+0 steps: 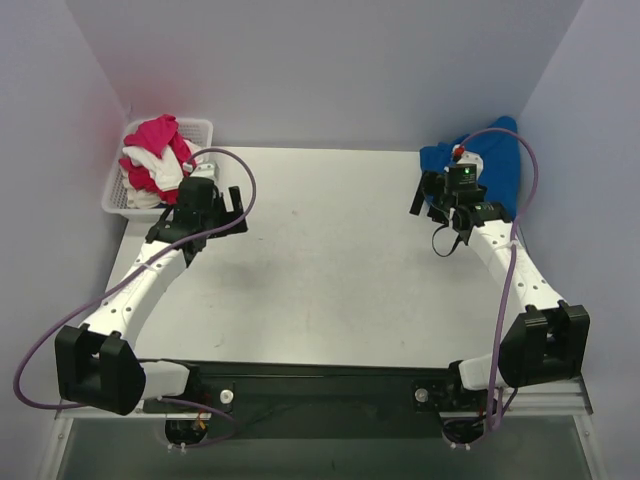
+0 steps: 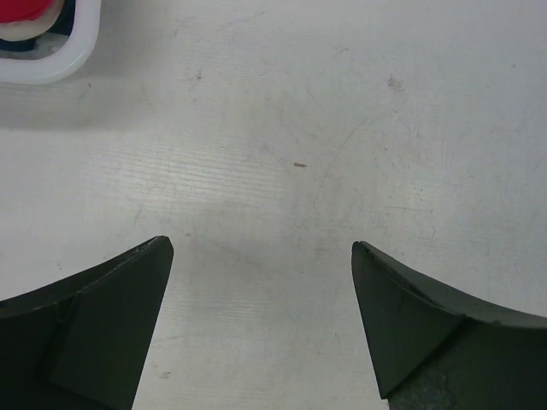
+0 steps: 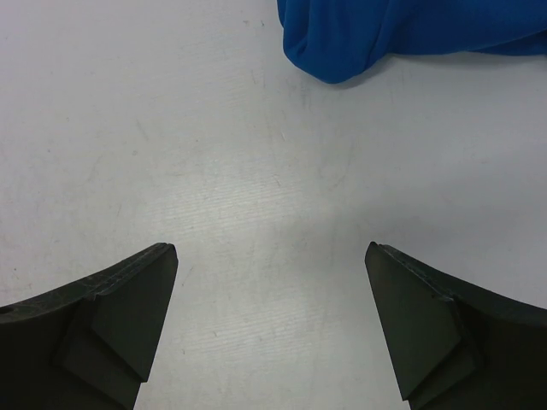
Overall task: Fold and stack the t-shirts
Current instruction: Grab the tshirt from the pile
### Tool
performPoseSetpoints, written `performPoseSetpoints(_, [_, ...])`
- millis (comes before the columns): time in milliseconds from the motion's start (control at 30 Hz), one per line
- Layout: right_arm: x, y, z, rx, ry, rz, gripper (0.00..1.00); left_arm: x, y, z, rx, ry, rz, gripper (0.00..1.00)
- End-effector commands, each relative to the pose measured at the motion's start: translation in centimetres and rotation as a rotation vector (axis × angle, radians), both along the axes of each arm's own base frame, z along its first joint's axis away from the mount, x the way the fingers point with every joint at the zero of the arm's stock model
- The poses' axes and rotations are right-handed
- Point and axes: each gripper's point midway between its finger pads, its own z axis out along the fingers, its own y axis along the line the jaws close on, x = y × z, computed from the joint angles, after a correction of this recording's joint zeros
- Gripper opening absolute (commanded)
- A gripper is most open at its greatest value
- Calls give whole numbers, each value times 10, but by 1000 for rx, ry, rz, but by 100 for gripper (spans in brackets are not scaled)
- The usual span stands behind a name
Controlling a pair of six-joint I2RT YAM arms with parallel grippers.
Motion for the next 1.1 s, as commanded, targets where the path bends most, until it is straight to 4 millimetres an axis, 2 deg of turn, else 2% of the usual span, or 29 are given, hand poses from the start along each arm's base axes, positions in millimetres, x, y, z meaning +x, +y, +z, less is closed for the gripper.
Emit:
performPoseSetpoints(0, [-9,-4,7,9,-11,-23,100,1,-5,27,-4,-69,-28,97])
performPoseSetpoints(133, [-10,-4,7,16,-10,-31,100,1,6,25,28,-80,16,98])
performPoseSetpoints(167, [-10,-5,7,13,-8,-35,100,8,11,30,19,-77,78,97])
performPoseSetpoints(200, [-11,-6,6,11,1,-45,100,13,26,31,52,-69,165,97])
performPoseSetpoints(233, [-10,-5,10,8,-1,-45,100,12,32,27,70,-24,201,97])
performPoseSetpoints(333, [-14,-12,10,-47,25,-69,100,40,43,39,57,-10,289,97])
performPoseSetpoints(400, [-18,-13,13,-59,16,-67,99,57,50,39,42,-7,330,92])
performPoseSetpoints(433, [-21,-14,13,-61,15,-68,99,66,54,54,25,-43,347,90])
performPoseSetpoints(500, [-25,-15,14,-61,8,-65,99,79,62,55,4,-53,375,87])
performPoseSetpoints(533, [-25,-15,15,-62,6,-62,99,86,74,63,-9,-75,406,85])
performPoseSetpoints(733, [-22,-6,11,-29,11,-40,99,110,114,58,-2,-109,505,79])
performPoseSetpoints(767, [-21,-5,8,-22,16,-37,99,112,118,50,0,-105,511,79])
performPoseSetpoints(833, [-19,-2,4,-7,20,-29,98,121,126,51,-13,-149,529,79])
performPoseSetpoints(900, [-16,1,-1,4,29,-26,98,129,129,42,-12,-153,541,78])
performPoseSetpoints(933, [-15,4,-2,13,34,-17,98,133,145,43,-26,-169,575,78])
performPoseSetpoints(967, [-13,5,-6,16,43,-16,98,139,151,37,-39,-167,589,77])
performPoseSetpoints(1033, [-11,8,-7,22,45,-8,97,153,153,42,-46,-211,570,77])
performPoseSetpoints(1067, [-10,8,-9,21,50,-8,97,159,155,34,-30,-204,570,77])
